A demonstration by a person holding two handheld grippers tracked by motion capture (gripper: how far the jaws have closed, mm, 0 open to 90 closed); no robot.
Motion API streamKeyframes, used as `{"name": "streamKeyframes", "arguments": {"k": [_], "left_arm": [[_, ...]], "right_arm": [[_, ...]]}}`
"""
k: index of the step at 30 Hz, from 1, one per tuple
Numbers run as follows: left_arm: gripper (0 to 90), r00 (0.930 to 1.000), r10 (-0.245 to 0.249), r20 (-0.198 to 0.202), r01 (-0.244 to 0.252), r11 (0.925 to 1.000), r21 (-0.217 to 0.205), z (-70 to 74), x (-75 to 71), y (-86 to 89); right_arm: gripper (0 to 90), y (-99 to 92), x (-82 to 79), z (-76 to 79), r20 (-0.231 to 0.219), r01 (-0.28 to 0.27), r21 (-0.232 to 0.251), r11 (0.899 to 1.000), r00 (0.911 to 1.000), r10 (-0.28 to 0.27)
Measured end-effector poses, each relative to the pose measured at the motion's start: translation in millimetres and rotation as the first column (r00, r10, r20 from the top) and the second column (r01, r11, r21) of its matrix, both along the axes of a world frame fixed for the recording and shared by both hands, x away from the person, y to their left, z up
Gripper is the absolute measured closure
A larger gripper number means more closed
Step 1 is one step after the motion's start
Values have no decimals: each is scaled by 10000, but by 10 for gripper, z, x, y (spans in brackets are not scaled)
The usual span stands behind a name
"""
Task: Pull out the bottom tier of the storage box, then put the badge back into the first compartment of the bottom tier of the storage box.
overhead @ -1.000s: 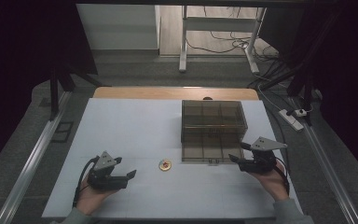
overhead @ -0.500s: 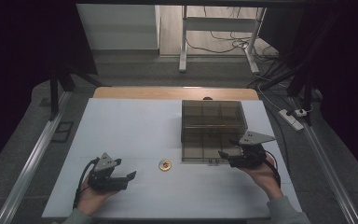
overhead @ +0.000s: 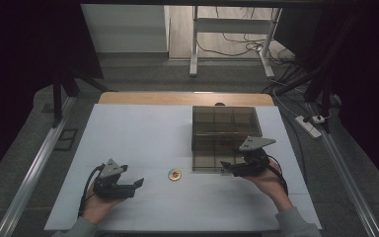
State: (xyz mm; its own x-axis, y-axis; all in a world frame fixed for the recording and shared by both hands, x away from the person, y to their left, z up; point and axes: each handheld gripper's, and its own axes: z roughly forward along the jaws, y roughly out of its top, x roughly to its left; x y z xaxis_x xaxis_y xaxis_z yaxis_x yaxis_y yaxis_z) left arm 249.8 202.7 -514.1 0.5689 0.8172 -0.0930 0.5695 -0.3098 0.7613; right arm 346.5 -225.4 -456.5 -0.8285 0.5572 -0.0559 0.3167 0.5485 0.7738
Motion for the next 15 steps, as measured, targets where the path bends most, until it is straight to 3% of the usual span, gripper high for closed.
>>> {"name": "streamKeyframes", "arguments": {"k": [10,15], "left_arm": [[197,10000,-2,-60,2,10000,41,-13,30,-6],[193,9999,-93,-140,94,9999,100,-23,43,-16]], "right_arm": [[313,227,0,-36,-125,-573,-233,9981,9983,570],[313,280,-25,-29,-164,-709,-107,9974,9974,707]]}}
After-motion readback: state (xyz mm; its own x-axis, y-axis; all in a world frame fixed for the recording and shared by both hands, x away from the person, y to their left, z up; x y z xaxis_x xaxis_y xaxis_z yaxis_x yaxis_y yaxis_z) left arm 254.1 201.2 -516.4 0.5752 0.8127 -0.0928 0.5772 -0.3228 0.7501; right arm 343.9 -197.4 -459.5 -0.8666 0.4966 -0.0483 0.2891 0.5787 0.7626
